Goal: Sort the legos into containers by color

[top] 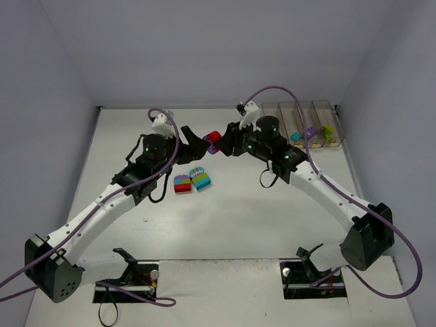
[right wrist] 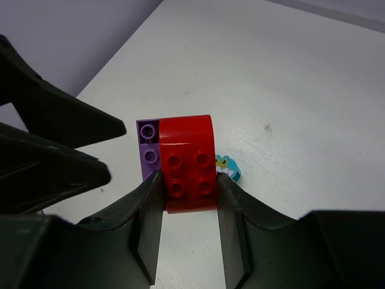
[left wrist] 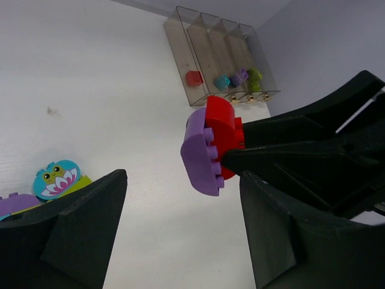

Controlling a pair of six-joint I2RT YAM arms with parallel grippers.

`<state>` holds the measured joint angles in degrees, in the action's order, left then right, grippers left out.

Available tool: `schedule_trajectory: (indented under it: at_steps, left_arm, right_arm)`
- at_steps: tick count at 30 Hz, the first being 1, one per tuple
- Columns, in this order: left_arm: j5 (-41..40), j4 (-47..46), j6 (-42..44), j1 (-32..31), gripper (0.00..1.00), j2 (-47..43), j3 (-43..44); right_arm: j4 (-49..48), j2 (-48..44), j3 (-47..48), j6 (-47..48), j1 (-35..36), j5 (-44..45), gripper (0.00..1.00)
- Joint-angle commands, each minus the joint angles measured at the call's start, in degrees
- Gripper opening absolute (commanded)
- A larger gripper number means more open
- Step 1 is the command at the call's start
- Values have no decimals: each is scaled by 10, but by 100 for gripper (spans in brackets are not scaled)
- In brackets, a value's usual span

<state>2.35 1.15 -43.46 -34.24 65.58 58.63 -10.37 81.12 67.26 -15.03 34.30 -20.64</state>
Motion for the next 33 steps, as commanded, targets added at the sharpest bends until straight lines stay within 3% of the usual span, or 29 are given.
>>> schedule_trajectory:
  at_steps: [1, 13, 20, 26, 28, 31, 33]
  left_arm:
    - [-13, -65, -16, -9, 68, 9, 44]
    - [-13, -81, -36, -12, 56, 41, 54]
    - [10, -84, -60, -12, 42, 56, 49]
    - [20, -85, -70, -12, 21, 68, 51]
    - [13, -77, -66, -12, 8, 68, 54]
    - [-7, -60, -52, -12, 0, 68, 51]
    - [-18, -56, -45, -12, 0, 68, 39]
  right_arm:
    - [-61, -36, 0, -12, 5, -13, 0]
    - [-62, -50, -10, -14, 5, -15, 0]
    - [-72, -52, -17, -18, 5, -13, 0]
    - [-78, -53, -18, -18, 5, -11, 0]
    - [-77, -55, -19, -16, 6, -3, 0]
    - [-76, -59, -14, -14, 5, -1, 0]
    - [-76, -61, -11, -12, 4, 0, 0]
